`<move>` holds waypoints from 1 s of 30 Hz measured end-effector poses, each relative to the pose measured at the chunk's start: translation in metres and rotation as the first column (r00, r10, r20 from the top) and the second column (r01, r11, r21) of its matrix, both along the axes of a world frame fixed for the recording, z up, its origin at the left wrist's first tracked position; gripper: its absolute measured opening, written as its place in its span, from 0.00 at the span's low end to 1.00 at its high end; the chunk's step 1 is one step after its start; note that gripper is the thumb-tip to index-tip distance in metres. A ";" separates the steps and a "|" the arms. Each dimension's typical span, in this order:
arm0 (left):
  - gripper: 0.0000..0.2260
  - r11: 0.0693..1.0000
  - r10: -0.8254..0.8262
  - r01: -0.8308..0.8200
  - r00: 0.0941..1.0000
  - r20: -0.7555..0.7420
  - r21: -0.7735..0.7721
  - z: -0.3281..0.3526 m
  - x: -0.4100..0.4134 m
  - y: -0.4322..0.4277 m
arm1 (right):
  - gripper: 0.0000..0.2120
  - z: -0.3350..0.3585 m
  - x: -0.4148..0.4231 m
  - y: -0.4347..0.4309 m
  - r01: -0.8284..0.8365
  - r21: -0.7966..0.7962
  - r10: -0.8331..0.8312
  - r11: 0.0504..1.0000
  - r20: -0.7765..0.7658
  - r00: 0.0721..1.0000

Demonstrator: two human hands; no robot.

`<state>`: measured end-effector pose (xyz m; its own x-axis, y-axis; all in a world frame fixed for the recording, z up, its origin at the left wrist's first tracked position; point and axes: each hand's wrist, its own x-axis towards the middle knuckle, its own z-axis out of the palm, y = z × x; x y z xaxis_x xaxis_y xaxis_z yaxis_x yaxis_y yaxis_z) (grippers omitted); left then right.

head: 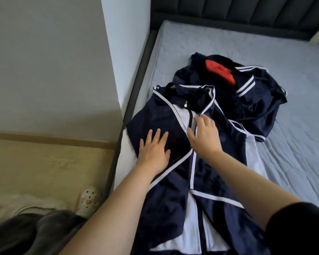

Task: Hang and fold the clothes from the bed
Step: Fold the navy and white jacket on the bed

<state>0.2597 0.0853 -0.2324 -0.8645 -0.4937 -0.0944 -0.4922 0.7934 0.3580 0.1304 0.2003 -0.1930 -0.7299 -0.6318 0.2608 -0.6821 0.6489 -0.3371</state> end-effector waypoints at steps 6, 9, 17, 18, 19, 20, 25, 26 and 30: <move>0.26 0.999 -0.041 0.041 0.999 -0.026 -0.020 -0.015 -0.023 -0.024 | 0.26 0.013 -0.061 -0.067 -0.038 0.124 0.053 0.992 -0.119 0.992; 0.25 0.997 -0.075 0.075 0.997 -0.035 -0.010 -0.026 -0.032 -0.029 | 0.28 0.015 -0.086 -0.107 -0.043 0.115 0.048 0.992 -0.046 0.998; 0.25 0.986 -0.142 0.142 0.990 -0.012 0.090 -0.044 -0.045 -0.047 | 0.19 0.007 -0.126 -0.171 -0.058 0.195 0.023 0.979 0.175 0.984; 0.25 0.987 -0.136 0.138 0.990 -0.022 0.088 -0.044 -0.045 -0.047 | 0.20 0.006 -0.130 -0.171 -0.021 0.172 -0.008 0.985 0.171 0.985; 0.25 0.988 -0.131 0.133 0.991 -0.034 0.081 -0.044 -0.046 -0.046 | 0.19 0.005 -0.134 -0.172 0.014 0.172 -0.038 0.985 0.139 0.990; 0.25 0.989 -0.124 0.127 0.991 -0.044 0.074 -0.044 -0.047 -0.044 | 0.17 0.004 -0.139 -0.174 0.048 0.186 -0.066 0.981 0.094 0.993; 0.24 0.991 -0.118 0.122 0.991 -0.067 0.058 -0.041 -0.045 -0.041 | 0.17 0.000 -0.151 -0.174 0.094 0.469 -0.020 0.878 -0.160 0.987; 0.24 0.991 -0.116 0.120 0.991 -0.067 0.052 -0.041 -0.045 -0.040 | 0.20 -0.001 -0.154 -0.172 0.088 0.521 -0.023 0.849 -0.131 0.991; 0.25 0.993 -0.113 0.115 0.992 -0.064 0.025 -0.044 -0.042 -0.033 | 0.29 0.004 -0.163 -0.159 0.120 0.579 -0.130 0.806 -0.024 0.991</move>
<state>0.2175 0.0519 -0.2761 -0.9196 -0.3895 -0.0513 -0.3752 0.8319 0.4089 -0.0322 0.0410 -0.1888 -0.8136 -0.5654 -0.1358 -0.5799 0.8061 0.1181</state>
